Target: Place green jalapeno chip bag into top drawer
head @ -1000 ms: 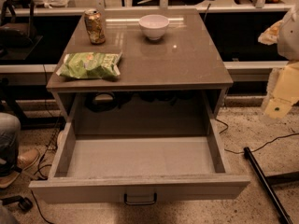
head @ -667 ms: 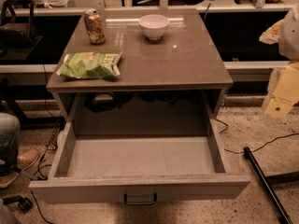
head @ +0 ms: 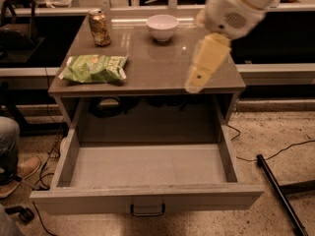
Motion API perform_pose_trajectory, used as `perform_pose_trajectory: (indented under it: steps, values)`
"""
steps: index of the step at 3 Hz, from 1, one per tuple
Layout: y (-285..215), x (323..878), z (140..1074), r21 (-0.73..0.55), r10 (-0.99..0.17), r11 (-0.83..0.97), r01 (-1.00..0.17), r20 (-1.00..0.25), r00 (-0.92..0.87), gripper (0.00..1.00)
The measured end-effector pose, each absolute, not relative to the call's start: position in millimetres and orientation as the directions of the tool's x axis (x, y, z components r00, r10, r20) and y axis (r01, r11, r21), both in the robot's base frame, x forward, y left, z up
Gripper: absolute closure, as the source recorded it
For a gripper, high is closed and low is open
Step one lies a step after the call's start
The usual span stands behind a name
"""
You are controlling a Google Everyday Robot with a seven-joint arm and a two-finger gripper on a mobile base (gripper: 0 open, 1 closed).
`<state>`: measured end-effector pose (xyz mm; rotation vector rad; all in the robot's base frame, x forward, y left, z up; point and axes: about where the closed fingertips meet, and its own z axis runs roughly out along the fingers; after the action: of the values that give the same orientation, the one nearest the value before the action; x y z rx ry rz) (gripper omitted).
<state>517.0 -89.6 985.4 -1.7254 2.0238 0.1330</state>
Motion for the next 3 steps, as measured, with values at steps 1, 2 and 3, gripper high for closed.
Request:
perform_pose_trajectory:
  steps: [1,2,3]
  values:
    - [6.9,544.0,985.5,-0.181,-0.867,0.139,-0.974,-0.497,-0.031,0.0]
    - [86.7,544.7,976.4,-0.177,-0.844,-0.021,-0.984,-0.525,0.113,0.0]
    - [86.9,544.5,976.5,-0.178,-0.844,-0.022,-0.984,-0.525,0.114,0.0]
